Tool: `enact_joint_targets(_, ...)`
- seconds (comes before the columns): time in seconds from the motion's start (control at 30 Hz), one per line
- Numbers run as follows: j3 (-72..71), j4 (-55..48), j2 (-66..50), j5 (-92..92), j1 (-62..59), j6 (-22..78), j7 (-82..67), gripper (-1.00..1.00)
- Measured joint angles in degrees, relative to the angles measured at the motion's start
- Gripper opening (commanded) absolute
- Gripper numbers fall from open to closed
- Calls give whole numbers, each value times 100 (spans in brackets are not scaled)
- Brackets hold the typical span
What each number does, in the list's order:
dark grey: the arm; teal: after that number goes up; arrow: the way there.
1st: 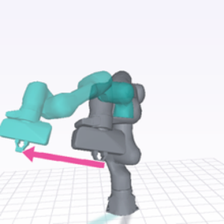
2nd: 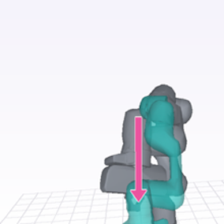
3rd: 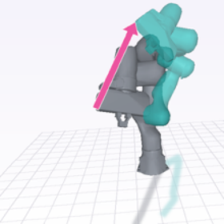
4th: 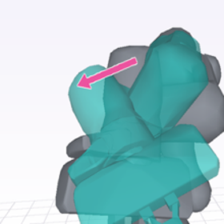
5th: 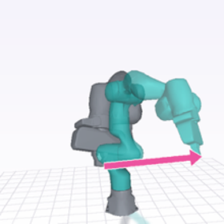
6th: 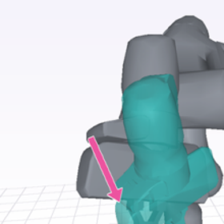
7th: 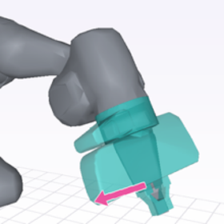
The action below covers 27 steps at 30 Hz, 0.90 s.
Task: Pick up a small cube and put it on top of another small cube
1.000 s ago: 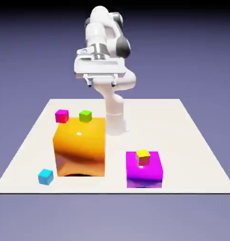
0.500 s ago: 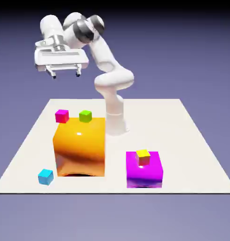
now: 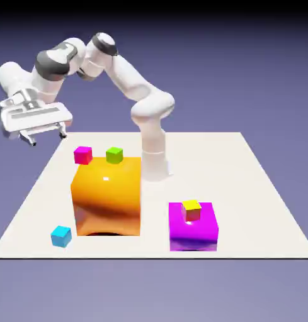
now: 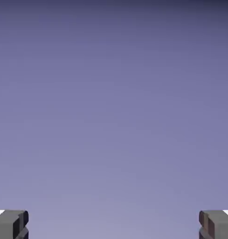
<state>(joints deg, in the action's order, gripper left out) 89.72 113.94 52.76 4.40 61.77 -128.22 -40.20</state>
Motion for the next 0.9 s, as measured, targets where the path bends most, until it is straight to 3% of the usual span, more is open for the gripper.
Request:
enact_joint_targets(0.7,4361,-2287,977,214,2969,2225,-4018,0)
enact_joint_targets(0.77,4429,-2323,992,217,3015,2260,-4080,0)
enact_joint_targets(0.87,4533,-1902,1278,176,3221,1513,-4180,0)
enact_joint_targets(0.9,4534,-1898,1281,175,3223,1506,-4181,-100)
